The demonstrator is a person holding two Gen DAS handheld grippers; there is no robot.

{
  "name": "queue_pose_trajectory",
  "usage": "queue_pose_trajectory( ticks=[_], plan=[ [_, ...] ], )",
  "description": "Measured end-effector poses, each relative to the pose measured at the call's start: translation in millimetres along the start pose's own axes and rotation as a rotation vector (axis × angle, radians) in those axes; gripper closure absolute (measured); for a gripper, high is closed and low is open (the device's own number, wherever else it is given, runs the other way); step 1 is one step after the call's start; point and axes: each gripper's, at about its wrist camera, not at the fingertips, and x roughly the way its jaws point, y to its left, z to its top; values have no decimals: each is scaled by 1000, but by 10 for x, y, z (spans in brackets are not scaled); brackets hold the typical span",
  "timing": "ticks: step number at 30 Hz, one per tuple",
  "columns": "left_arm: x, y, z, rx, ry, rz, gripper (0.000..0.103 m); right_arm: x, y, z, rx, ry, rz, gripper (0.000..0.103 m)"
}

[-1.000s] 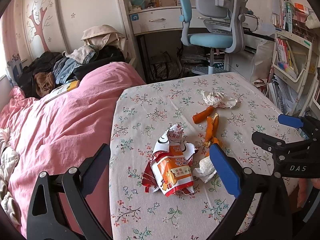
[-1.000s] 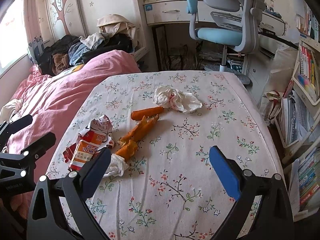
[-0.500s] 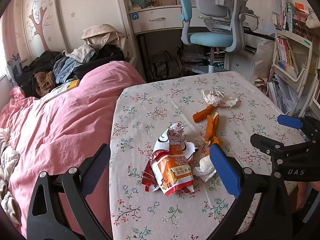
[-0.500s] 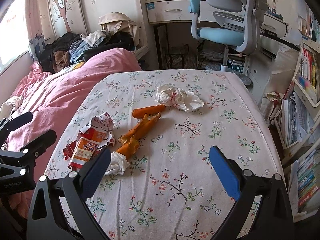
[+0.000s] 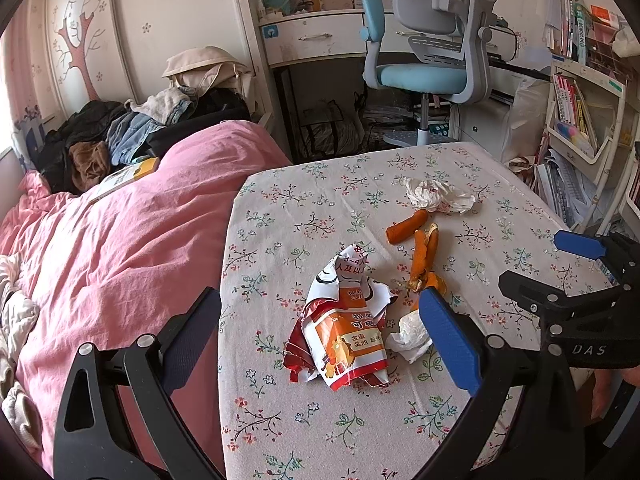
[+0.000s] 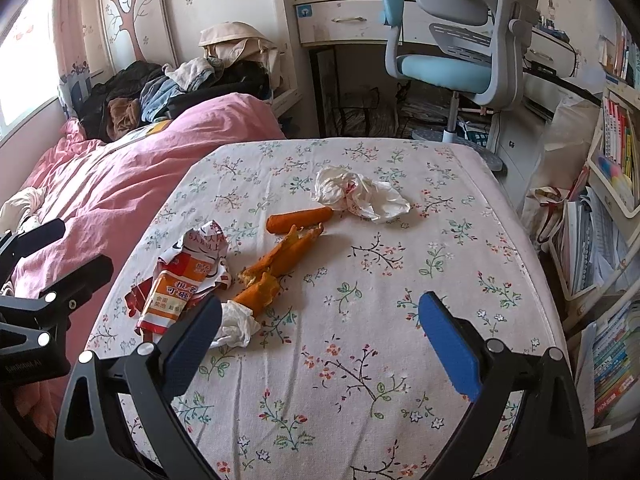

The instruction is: Collect trash

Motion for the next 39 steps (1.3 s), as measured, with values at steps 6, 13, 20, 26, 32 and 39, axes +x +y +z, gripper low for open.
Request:
queue_pose_trajectory(
  ticks=[6, 13, 20, 26, 32, 39],
  plan=[
    [1, 2, 3, -1, 1, 1, 7, 2, 17, -5, -5, 0, -2, 9],
    [4, 14, -13, -5, 5, -4, 7, 5, 23, -4, -11, 2, -3, 9],
    [22, 53, -62, -31, 24, -15, 7, 8, 31, -7, -16, 5, -4, 9],
    [34, 82, -33, -53, 39, -27, 7, 13, 46, -14, -26, 8, -5, 9],
    [37, 86, -23, -57, 44, -29, 7, 18, 57, -19, -35, 12, -8, 9],
    [38, 88, -21, -58, 45, -29, 7, 28, 81, -22, -46, 14, -12, 9]
  ],
)
